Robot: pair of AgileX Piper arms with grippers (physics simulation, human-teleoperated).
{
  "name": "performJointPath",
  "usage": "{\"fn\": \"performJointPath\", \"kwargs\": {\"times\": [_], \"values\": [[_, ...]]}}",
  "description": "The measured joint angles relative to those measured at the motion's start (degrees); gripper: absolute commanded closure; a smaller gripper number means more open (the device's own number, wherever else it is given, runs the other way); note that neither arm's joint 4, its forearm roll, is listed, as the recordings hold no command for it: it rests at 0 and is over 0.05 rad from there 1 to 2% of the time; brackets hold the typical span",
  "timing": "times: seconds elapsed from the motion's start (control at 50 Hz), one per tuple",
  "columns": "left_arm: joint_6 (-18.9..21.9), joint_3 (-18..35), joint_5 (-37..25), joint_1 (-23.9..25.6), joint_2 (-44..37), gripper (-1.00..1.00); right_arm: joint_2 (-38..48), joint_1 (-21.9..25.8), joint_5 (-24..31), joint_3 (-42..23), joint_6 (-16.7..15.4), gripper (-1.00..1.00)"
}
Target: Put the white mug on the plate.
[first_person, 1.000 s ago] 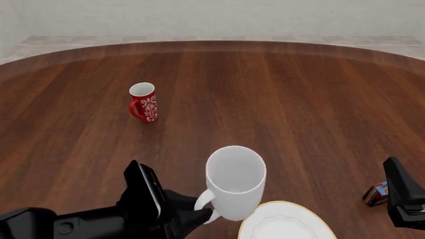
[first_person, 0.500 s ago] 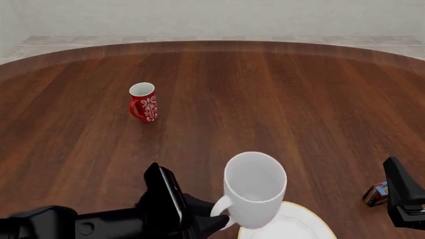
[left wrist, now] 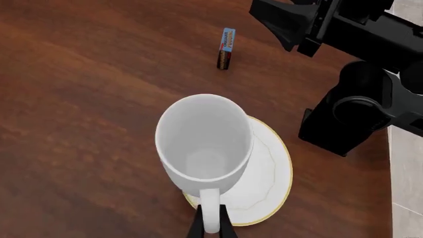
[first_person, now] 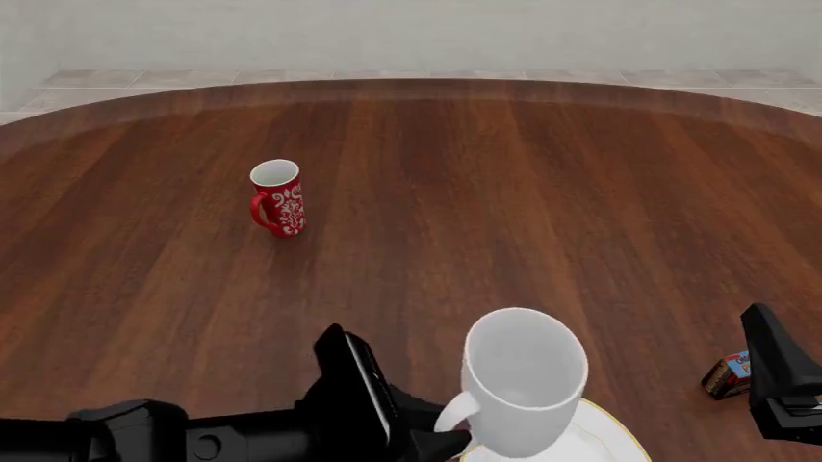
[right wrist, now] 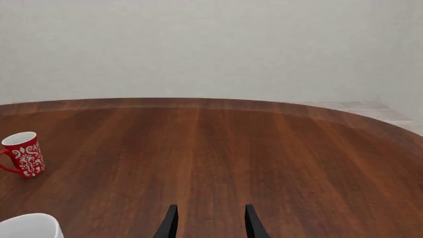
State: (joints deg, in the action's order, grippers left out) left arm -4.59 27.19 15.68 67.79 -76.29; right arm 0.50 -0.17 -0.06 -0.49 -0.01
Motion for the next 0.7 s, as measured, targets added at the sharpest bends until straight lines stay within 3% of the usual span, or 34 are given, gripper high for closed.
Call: {"fn": "performJointPath", "kwargs": {"times": [0.7], "values": [[-0.6,0.7,3.1,1.4,-4.8,1.00,0.0,0.0,0.0,0.0,0.0,-1.00]]}}
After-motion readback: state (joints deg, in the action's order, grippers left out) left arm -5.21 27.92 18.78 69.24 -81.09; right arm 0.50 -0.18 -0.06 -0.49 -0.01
